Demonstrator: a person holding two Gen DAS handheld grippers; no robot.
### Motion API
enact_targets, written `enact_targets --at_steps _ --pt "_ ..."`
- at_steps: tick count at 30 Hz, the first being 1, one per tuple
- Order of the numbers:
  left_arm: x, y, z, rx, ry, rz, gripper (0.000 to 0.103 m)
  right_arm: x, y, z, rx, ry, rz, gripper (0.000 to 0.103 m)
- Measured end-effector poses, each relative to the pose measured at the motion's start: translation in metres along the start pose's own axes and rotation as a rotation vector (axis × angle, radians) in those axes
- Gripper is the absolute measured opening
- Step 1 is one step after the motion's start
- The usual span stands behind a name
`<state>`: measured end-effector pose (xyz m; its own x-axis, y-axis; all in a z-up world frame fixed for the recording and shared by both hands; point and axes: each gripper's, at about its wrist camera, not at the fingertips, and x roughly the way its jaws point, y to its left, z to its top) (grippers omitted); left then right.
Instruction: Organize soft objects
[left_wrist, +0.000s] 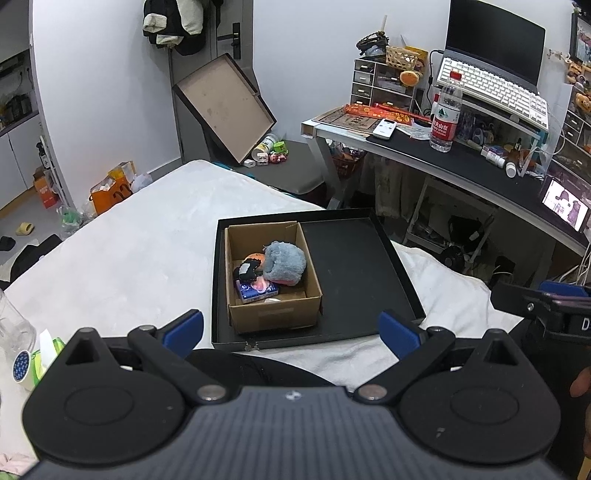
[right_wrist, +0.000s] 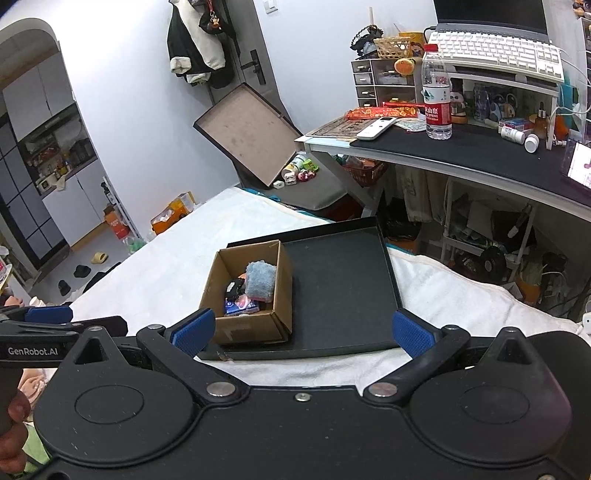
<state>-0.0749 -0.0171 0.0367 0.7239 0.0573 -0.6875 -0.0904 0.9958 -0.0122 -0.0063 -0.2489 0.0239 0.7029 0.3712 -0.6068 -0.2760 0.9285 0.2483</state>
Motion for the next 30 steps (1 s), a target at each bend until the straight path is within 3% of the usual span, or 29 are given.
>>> enact_targets --at_steps 30 --pt "-0.0064 -0.0047 -0.0025 -0.001 0.001 0.011 0.101 -0.0102 -0.0027 -0.0043 0.008 -0.017 0.001 0.103"
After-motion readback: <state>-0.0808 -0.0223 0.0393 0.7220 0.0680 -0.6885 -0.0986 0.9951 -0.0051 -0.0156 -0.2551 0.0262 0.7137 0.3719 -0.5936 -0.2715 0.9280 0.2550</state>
